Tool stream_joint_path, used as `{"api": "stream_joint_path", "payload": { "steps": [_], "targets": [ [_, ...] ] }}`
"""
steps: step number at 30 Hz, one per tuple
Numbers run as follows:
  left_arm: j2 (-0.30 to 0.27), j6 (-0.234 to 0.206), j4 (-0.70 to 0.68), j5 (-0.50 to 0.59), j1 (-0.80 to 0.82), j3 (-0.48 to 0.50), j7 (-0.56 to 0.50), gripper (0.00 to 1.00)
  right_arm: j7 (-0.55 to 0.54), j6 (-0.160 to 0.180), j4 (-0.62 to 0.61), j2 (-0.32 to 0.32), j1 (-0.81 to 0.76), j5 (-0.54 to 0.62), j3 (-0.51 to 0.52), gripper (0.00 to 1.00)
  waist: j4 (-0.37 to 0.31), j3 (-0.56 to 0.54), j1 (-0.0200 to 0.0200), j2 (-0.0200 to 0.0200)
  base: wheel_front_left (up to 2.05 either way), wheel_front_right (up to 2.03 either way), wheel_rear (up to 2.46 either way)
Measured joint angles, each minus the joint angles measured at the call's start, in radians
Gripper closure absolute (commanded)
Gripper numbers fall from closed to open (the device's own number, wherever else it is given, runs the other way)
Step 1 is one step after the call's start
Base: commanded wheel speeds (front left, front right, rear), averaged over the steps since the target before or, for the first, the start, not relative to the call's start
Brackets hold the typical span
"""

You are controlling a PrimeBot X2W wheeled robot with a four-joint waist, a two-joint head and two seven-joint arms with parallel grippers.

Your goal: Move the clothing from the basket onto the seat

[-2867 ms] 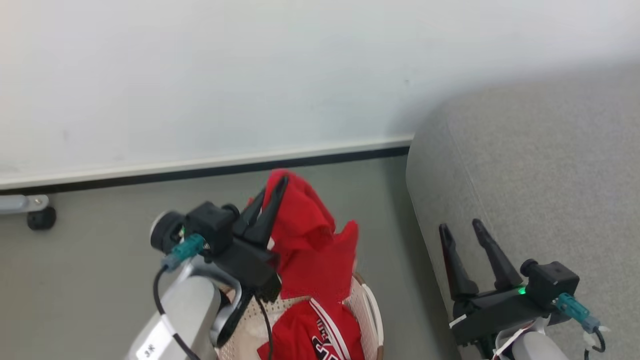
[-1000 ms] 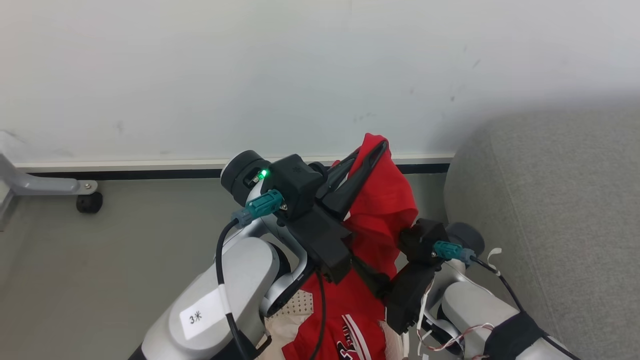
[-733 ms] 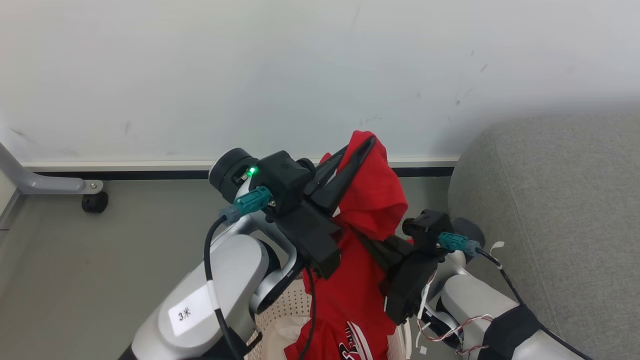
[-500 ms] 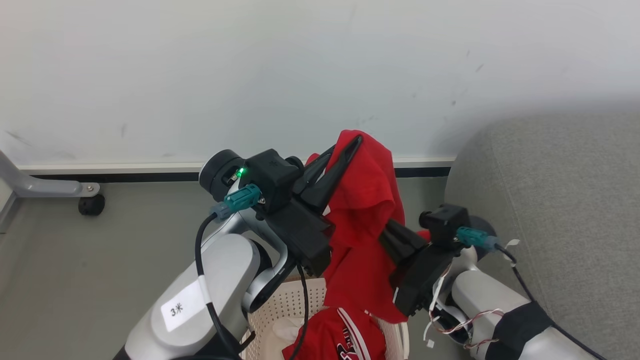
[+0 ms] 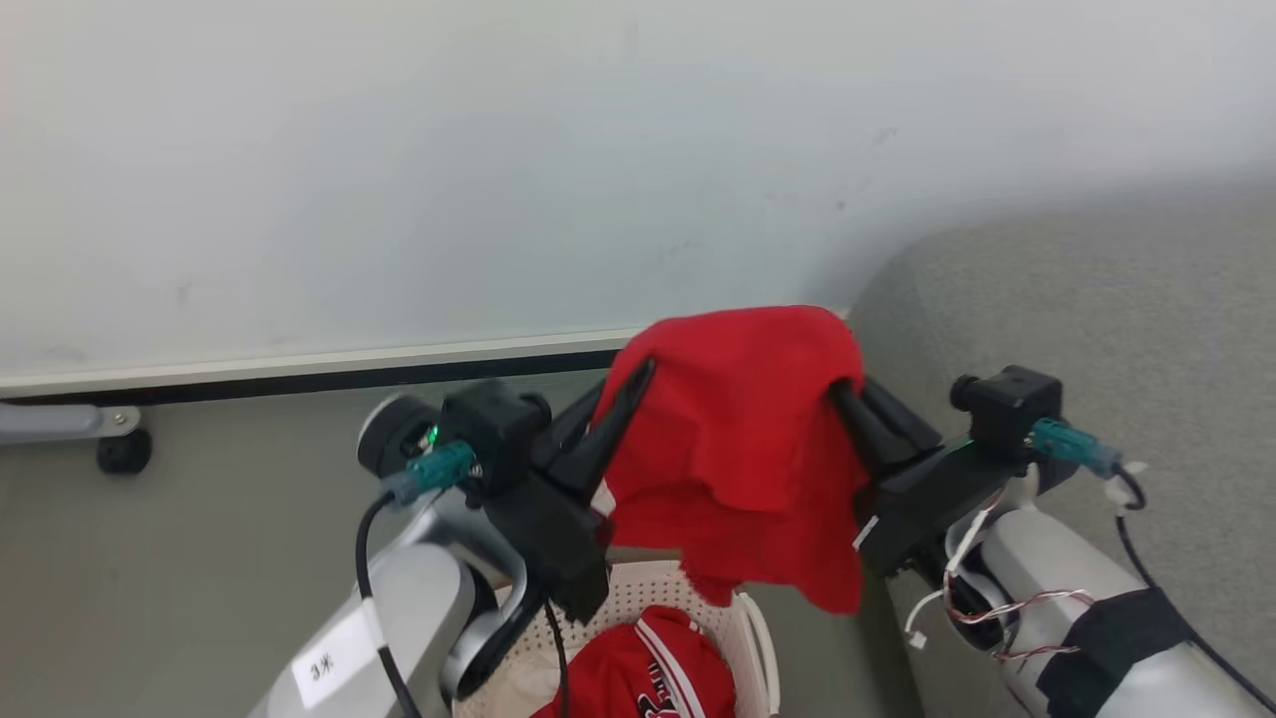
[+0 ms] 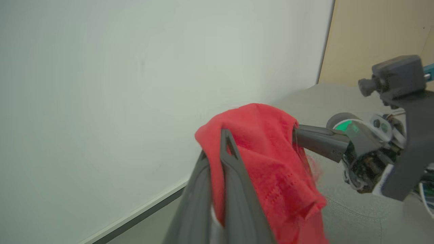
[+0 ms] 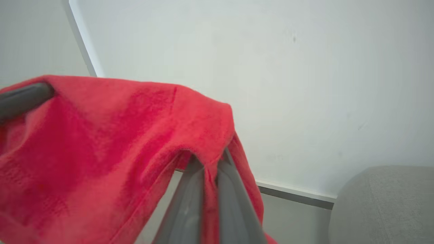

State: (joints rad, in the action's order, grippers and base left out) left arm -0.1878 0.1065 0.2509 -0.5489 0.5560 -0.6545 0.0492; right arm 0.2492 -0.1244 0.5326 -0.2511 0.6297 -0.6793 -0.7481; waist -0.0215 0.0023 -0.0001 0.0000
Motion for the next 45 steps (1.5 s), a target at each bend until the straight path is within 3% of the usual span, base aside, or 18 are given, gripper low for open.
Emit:
{"api": "stream_joint_path", "payload": {
  "steps": [1,3,4,15,30,45],
  "targets": [
    [-0.003,0.000,-0.005,0.000,-0.014,-0.003,-0.003,0.84,0.000,0.001,-0.006,-0.006,-0.003,-0.001,0.012,1.00,-0.008,-0.001,0.0000,0.0000,0.00,0.00,0.00],
    [-0.007,0.000,-0.014,-0.002,-0.040,-0.010,-0.003,0.34,0.000,0.010,-0.016,-0.018,-0.008,-0.007,0.036,1.00,-0.023,-0.002,0.0000,0.0000,0.00,0.00,0.00],
    [-0.007,0.000,-0.019,-0.004,-0.050,-0.012,-0.003,0.00,0.000,0.011,-0.025,-0.026,-0.012,-0.007,0.050,1.00,-0.031,-0.003,0.0000,0.0000,0.00,0.00,0.00],
    [-0.034,-0.010,-0.077,-0.007,-0.098,-0.012,0.010,0.00,0.000,0.063,-0.169,-0.081,-0.074,0.012,0.168,1.00,-0.125,-0.004,0.0000,0.0000,0.00,0.00,0.00],
    [-0.071,-0.019,-0.123,0.006,-0.121,-0.009,0.015,0.00,0.001,0.134,-0.399,-0.111,-0.234,0.067,0.280,1.00,-0.290,0.018,0.0000,0.0000,0.00,0.00,0.00],
    [-0.091,-0.028,-0.143,0.017,-0.120,-0.006,0.014,0.00,0.007,0.161,-0.548,-0.106,-0.315,0.122,0.361,1.00,-0.433,0.086,0.0002,0.0000,0.00,0.00,0.00]
  ]
}}
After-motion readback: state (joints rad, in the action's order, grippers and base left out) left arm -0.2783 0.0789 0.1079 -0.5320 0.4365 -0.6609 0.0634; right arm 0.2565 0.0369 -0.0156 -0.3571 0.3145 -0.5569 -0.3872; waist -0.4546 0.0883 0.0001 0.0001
